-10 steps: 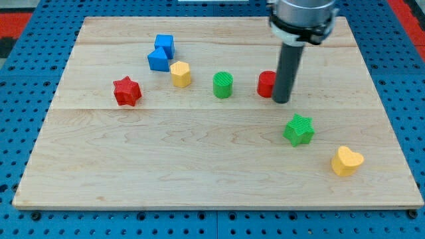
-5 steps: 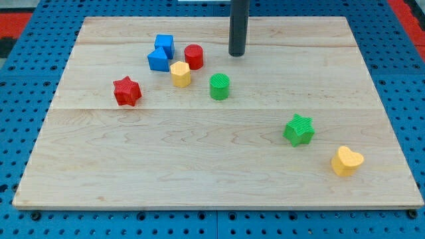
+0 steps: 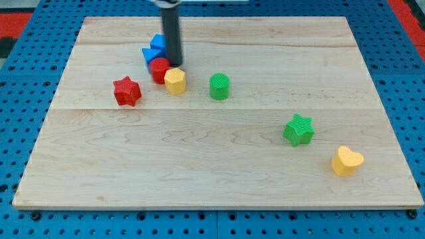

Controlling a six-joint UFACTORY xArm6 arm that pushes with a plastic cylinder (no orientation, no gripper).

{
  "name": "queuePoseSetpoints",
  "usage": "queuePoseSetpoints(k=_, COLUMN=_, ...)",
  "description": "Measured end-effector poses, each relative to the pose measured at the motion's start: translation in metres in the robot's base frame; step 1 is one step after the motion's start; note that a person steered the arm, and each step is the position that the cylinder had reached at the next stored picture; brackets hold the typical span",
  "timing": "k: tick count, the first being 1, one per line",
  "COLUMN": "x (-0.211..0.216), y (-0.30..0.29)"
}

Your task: Push the red circle into red star

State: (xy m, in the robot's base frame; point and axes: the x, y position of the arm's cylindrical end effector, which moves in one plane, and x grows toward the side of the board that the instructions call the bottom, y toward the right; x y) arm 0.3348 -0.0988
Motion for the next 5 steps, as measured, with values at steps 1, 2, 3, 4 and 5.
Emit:
queuePoseSetpoints(k=1, x=0.01, y=-0.04)
queuePoseSetpoints(k=2, x=0.007, y=-0.032)
queuePoseSetpoints(k=3, x=0.022, y=-0.038)
queuePoseSetpoints(k=4, x=0.051, y=-0.003)
queuePoseSetpoints(k=5, x=0.07, y=0.018)
